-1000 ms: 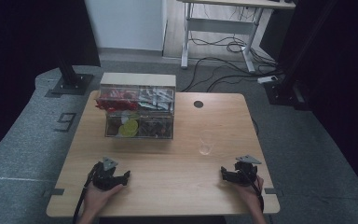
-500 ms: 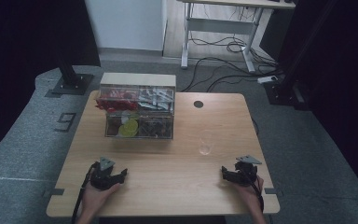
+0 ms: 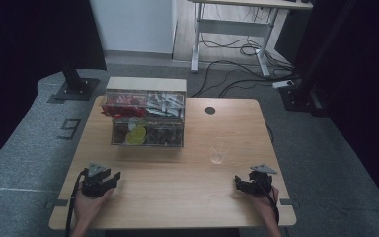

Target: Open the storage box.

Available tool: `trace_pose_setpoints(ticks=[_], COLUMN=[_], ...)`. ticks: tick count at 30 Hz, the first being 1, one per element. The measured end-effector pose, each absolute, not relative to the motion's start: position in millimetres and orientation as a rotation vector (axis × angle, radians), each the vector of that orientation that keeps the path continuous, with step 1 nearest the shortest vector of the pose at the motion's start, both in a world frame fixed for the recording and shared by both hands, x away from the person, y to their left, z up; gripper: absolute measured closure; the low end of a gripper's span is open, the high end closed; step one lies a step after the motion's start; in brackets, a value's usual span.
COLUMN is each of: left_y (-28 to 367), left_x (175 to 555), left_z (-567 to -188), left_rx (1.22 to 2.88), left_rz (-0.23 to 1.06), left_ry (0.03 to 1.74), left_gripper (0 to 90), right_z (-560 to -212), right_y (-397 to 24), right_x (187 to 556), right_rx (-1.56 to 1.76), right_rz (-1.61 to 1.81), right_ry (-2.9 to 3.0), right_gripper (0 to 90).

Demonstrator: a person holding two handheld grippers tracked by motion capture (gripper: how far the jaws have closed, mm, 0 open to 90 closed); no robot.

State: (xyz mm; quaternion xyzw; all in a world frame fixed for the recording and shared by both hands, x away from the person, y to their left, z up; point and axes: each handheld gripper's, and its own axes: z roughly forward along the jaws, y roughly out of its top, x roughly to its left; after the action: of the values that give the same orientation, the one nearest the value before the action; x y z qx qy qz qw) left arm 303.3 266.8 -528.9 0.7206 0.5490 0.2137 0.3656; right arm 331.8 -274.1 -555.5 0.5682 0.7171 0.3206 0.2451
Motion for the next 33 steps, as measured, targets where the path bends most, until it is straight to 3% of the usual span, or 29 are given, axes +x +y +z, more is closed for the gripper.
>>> trace_pose_setpoints(ticks=[18,33], left_y=[268,249], left_x=[310,337], left_z=[-514,-504], left_rx=[1.758,1.793], left_rz=[0.472,0.44], left_ry=[1.331,1.296], left_gripper=[89.6,90.0], right_z=[-555,-555], right_y=[-274,-274], right_x=[332,332], right_rx=[1.558,1.563], right_rz=[0.872,0.871], right_ry=[1.947,1.941], right_gripper=[13.4,13.9])
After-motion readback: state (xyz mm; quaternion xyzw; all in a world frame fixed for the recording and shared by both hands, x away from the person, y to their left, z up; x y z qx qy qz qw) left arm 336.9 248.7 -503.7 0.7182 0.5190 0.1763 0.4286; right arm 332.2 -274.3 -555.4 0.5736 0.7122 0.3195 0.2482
